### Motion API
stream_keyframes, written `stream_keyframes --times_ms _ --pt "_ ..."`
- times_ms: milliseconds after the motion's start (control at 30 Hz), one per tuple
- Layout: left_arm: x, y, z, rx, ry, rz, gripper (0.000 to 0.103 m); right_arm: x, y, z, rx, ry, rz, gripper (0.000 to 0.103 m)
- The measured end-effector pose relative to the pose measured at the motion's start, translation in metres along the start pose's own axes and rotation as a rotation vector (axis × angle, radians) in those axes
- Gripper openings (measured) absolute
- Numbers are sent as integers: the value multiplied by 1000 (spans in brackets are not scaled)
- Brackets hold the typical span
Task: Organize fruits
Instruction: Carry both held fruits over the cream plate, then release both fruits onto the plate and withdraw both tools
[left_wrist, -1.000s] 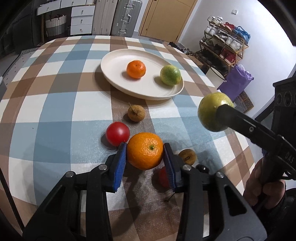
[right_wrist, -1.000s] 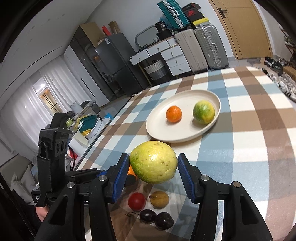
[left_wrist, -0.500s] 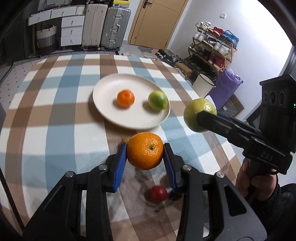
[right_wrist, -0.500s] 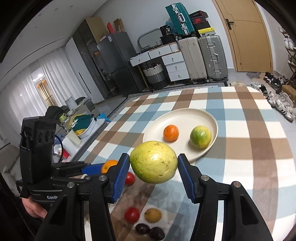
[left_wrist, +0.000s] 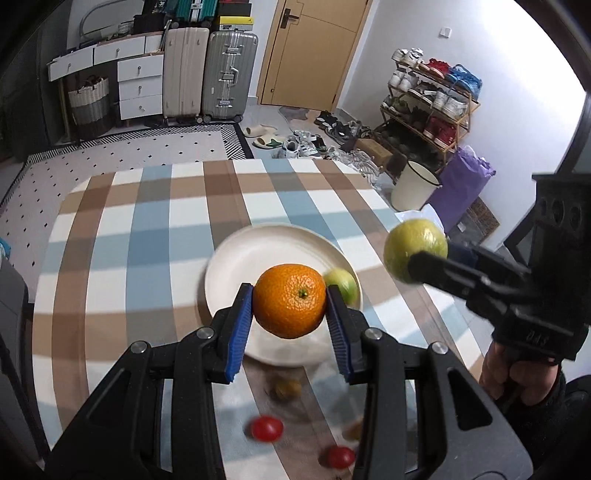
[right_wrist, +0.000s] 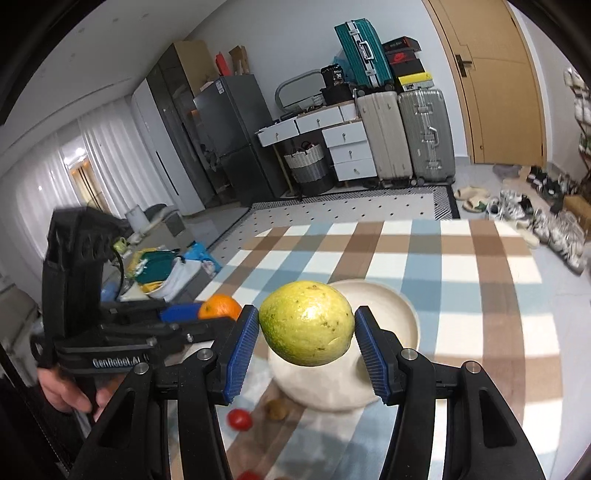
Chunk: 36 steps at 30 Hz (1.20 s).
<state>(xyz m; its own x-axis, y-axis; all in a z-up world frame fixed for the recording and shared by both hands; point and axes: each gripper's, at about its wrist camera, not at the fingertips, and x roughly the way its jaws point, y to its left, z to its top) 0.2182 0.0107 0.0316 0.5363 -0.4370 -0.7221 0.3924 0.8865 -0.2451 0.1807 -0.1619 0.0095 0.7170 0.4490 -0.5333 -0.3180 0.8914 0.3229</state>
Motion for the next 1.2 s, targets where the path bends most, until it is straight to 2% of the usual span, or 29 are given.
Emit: stream_keyframes --times_ms 267,333,533,800,1067,1133,1167,1200 --pt "63 15 38 18 59 -5 36 50 -34 18 65 54 3 54" --pt "85 20 39 10 84 13 36 62 -38 18 60 70 -5 54" --pt "139 29 32 10 139 -12 36 100 -55 11 66 140 -27 54" --pt "178 32 31 28 176 -47 36 131 -74 -5 109 200 -28 54" --pt "198 34 28 10 207 -39 36 139 -73 -10 81 192 -98 55" --pt "194 33 29 8 198 -23 44 133 -72 -9 69 168 -107 60" --pt "191 33 30 4 194 -21 53 130 -71 -7 65 160 -117 70" --pt "187 33 31 2 184 -22 57 126 -69 -6 57 148 -129 71"
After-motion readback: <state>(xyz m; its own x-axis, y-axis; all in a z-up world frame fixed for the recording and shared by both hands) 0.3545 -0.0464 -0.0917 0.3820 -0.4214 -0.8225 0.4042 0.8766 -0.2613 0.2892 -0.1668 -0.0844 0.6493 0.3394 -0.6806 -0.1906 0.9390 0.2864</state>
